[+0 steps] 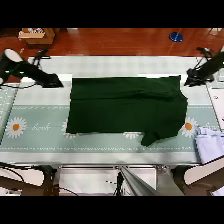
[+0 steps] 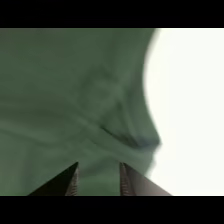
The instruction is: Fold the shirts.
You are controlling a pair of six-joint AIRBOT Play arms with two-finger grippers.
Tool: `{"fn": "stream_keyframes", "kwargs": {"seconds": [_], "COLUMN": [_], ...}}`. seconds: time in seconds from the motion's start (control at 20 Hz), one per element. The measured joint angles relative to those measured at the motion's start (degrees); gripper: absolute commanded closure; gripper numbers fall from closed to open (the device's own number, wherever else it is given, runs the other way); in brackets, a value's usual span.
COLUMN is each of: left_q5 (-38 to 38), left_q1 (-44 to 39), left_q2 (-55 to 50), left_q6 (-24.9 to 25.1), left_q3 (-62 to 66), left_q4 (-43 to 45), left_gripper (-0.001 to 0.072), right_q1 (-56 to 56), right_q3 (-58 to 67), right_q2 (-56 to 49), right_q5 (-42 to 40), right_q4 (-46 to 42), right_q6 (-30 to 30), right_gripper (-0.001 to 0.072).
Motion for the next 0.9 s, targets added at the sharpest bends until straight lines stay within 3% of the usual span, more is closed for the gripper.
{"fn": "stream_keyframes", "kwargs": {"seconds": [0.05,0.15,0.2,0.5,0.9], "left_q5": [-2.29,-6.43,-8.02,-12.7,-9.7], "left_q1": [2.32,7.41,10.14,21.22,17.18], "left_q2": [0.79,2.54,3.54,7.69,8.57], "left_q6": [0.26,1.09,1.33,3.37,4.85], "left_q3": [-0.5,-3.8,-6.64,-26.03,-36.74], "left_q4": [-0.24,-1.88,-2.91,-5.44,-6.36], "left_gripper": [0.0278,0.0104,0.0075,0.0075,0.0075], "right_q1": [-1.44,-5.25,-7.15,-16.24,-18.86], "right_q3": [-1.03,-5.77,-8.9,-27.26,-35.39], "right_q2": [1.46,5.18,6.97,16.39,19.23], "right_q5": [0.9,1.77,2.03,-1.09,-3.98], "right_q4": [0.04,1.44,2.82,10.73,12.41], "right_q6": [-0.28,-0.74,-1.05,-4.81,-6.99], "right_gripper": [0.0355,0.0354,0.0354,0.0354,0.0354]}}
